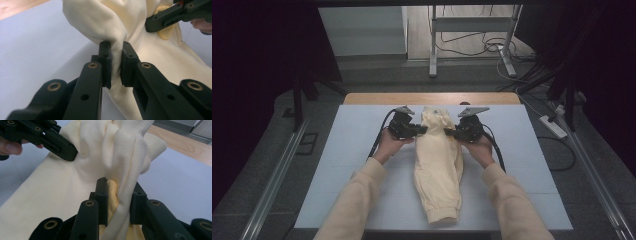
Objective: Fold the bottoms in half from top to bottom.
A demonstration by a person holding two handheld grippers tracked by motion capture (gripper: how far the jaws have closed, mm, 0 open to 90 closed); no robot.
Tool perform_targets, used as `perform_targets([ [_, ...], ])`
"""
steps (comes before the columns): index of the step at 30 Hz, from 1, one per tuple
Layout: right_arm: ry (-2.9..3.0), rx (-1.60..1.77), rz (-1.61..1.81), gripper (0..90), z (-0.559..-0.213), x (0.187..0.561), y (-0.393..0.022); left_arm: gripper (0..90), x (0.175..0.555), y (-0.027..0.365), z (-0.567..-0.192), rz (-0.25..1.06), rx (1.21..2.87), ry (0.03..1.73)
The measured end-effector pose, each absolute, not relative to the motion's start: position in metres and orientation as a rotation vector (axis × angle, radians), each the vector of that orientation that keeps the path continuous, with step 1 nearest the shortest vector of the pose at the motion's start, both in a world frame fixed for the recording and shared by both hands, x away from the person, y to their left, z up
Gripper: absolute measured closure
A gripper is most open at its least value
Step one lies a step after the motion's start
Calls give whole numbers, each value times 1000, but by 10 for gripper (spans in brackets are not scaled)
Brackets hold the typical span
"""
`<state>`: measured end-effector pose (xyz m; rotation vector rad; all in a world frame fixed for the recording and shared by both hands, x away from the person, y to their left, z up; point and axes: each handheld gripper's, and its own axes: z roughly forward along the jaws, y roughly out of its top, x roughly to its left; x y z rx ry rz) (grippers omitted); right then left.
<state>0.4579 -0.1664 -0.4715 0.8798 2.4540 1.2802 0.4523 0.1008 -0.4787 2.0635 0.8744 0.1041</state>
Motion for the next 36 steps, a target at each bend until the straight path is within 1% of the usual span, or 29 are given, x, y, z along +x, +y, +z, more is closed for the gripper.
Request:
perform_targets([
  [8,2452,879,1277,730,-472,458,-166,806,453,101,-478,108,2065,873],
  [16,2382,854,1321,730,-451,459,-162,807,455,106,-450,163,2046,853],
  [36,2405,872,1298,729,-461,459,-162,807,455,106,-461,138,2055,866],
])
